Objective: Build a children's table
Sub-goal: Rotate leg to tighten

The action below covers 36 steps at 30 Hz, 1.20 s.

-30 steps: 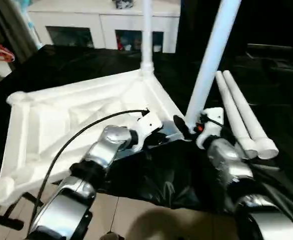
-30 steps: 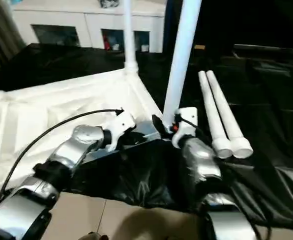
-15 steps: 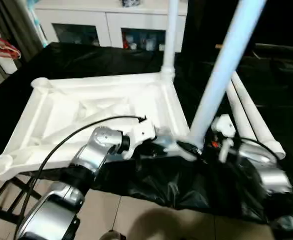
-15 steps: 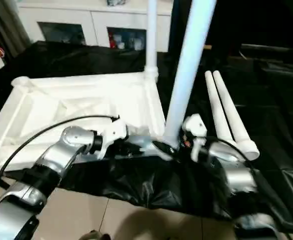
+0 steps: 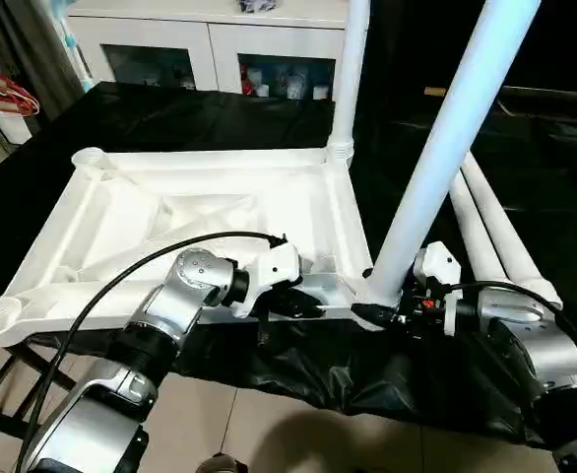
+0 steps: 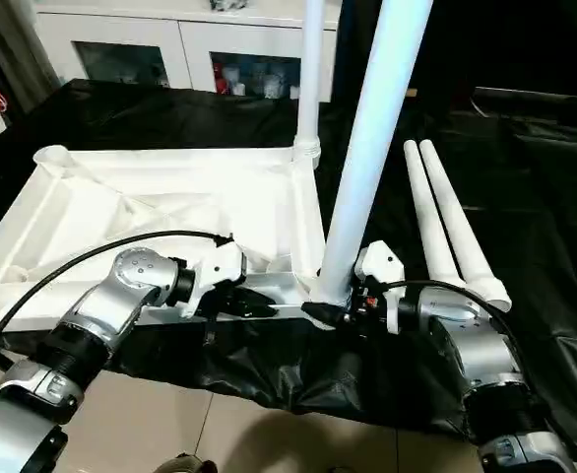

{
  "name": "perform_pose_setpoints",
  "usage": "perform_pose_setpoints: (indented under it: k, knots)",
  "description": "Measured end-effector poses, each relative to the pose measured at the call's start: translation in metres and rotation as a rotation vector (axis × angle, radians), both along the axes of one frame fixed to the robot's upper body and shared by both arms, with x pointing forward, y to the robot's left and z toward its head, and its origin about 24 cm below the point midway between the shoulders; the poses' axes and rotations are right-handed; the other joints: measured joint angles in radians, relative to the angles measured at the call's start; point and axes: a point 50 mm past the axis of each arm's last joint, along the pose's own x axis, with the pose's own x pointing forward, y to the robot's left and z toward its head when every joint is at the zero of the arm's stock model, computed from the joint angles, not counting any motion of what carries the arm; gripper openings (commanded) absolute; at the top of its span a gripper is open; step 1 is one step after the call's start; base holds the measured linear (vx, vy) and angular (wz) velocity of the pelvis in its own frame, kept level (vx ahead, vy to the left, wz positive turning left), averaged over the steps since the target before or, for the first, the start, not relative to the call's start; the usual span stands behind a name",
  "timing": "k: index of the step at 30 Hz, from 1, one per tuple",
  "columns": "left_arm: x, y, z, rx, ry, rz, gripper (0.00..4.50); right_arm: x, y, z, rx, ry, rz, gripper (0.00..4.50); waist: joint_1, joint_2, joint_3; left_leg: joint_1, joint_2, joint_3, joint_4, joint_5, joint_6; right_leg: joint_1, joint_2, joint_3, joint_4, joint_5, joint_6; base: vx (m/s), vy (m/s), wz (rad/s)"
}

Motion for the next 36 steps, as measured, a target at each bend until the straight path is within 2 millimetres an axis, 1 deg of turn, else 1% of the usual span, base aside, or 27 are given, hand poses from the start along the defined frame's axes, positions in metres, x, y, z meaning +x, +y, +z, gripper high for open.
perform_pose_setpoints:
  k: [4,8,11,13,16,18,20,22,25,26,28,30,32,34,35,36]
  knots:
    - [0.0,0.0,0.0,0.001,0.002,-0.004,0.0,-0.001,0.0,0.0,0.0,0.004,0.001,2.81,0.0,0.0,0.0,0.0,0.0,0.0,0.001,0.0,0.0,0.0,0.0,0.0,0.0,0.0,0.0,0.0,0.0,0.0]
    - [0.0,0.001,0.0,0.002,0.003,-0.004,0.0,-0.001,0.001,-0.001,0.007,0.015,-0.005,2.77,-0.001,0.0,0.0,0.0,0.0,0.0,0.001,0.0,0.0,0.0,0.0,0.0,0.0,0.0,0.0,0.0,0.0,0.0]
    - [0.0,0.001,0.0,0.001,0.004,0.004,0.0,-0.002,0.006,-0.002,0.023,0.024,-0.026,2.77,-0.002,-0.001,-0.001,0.001,0.0,0.0,0.001,0.0,0.0,0.0,0.0,0.0,0.001,0.0,0.0,0.0,0.0,0.0]
    - [0.001,0.0,-0.002,-0.005,0.009,0.033,0.0,0.0,0.01,-0.005,0.032,0.023,-0.077,2.77,-0.005,-0.003,-0.002,0.002,0.0,0.0,0.001,0.0,0.0,0.001,0.0,0.0,0.002,0.0,0.0,0.0,0.0,0.0]
    - [0.008,-0.004,-0.004,-0.008,-0.001,0.126,0.0,0.009,0.017,-0.012,0.049,0.006,-0.239,2.76,-0.014,-0.006,-0.004,0.004,0.0,-0.001,0.001,0.0,-0.001,0.003,0.0,0.001,0.001,0.001,0.0,0.0,0.0,0.0]
    - [0.018,-0.014,-0.004,0.004,-0.018,0.223,0.0,0.024,0.024,-0.014,0.07,-0.007,-0.427,2.76,-0.027,-0.008,-0.005,0.004,-0.001,-0.003,0.002,0.0,-0.001,0.003,0.0,0.001,0.0,0.0,0.005,0.0,0.0,0.0]
    - [0.022,-0.022,-0.005,-0.003,-0.017,0.287,0.0,0.033,0.031,-0.017,0.086,-0.002,-0.549,2.76,-0.035,-0.008,-0.005,0.004,-0.001,-0.004,0.002,0.0,-0.001,0.003,0.0,0.001,-0.001,0.0,0.005,-0.026,0.001,0.0]
    - [0.025,-0.032,-0.006,-0.005,-0.022,0.35,0.0,0.042,0.036,-0.018,0.098,0.001,-0.678,2.76,-0.039,-0.008,-0.005,0.004,-0.001,-0.005,0.002,0.0,-0.001,0.003,0.0,0.001,-0.002,-0.001,0.005,0.0,0.0,0.0]
    - [0.028,-0.039,-0.007,-0.005,-0.03,0.388,0.0,0.048,0.039,-0.018,0.084,-0.017,-0.751,2.76,-0.04,-0.008,-0.005,0.004,-0.001,-0.007,0.002,0.0,-0.001,0.003,0.0,0.0,-0.003,-0.001,0.006,0.0,0.0,0.0]
    - [0.028,-0.041,-0.007,-0.005,-0.033,0.396,0.0,0.048,0.041,-0.019,0.078,-0.033,-0.762,3.1,-0.04,-0.008,-0.006,0.004,-0.002,-0.007,0.002,0.0,-0.001,0.003,0.0,0.0,-0.002,-0.001,0.006,0.0,0.0,0.0]
    - [0.028,-0.041,-0.007,-0.008,-0.034,0.4,0.0,0.049,0.041,-0.019,0.076,-0.05,-0.765,3.45,-0.039,-0.007,-0.006,0.004,-0.002,-0.007,0.001,0.0,-0.001,0.004,0.0,0.0,-0.002,0.0,0.006,0.0,0.0,0.0]
    - [0.028,-0.041,-0.007,-0.009,-0.036,0.397,0.0,0.048,0.042,-0.019,0.084,-0.049,-0.753,3.55,-0.039,-0.006,-0.007,0.004,-0.002,-0.007,0.001,0.0,-0.001,0.004,0.0,0.0,-0.002,0.0,0.005,0.0,0.0,0.0]
    - [0.028,-0.04,-0.007,-0.011,-0.038,0.38,0.0,0.048,0.04,-0.018,0.103,-0.04,-0.725,3.79,-0.039,-0.005,-0.007,0.003,-0.002,-0.007,0.001,0.0,-0.001,0.004,0.0,0.0,-0.002,0.0,0.005,0.0,0.0,0.0]
    - [0.027,-0.037,-0.006,-0.008,-0.038,0.36,0.0,0.047,0.038,-0.017,0.103,-0.036,-0.665,3.91,-0.04,-0.005,-0.007,0.003,-0.002,-0.007,0.001,0.0,-0.001,0.003,0.0,0.0,-0.002,0.003,0.005,0.0,0.0,0.0]
    - [0.027,-0.035,-0.006,-0.007,-0.044,0.344,0.0,0.046,0.037,-0.016,0.092,-0.041,-0.634,4.11,-0.041,-0.005,-0.007,0.003,-0.002,-0.007,0.001,0.0,-0.001,0.003,0.0,0.0,-0.002,0.006,0.005,0.0,0.0,0.0]
    - [0.026,-0.032,-0.005,-0.007,-0.041,0.319,0.0,0.044,0.035,-0.016,0.077,-0.042,-0.587,4.11,-0.04,-0.005,-0.007,0.003,-0.001,-0.007,0.0,0.0,-0.001,0.003,0.0,-0.001,-0.002,0.007,0.005,0.0,0.0,0.0]
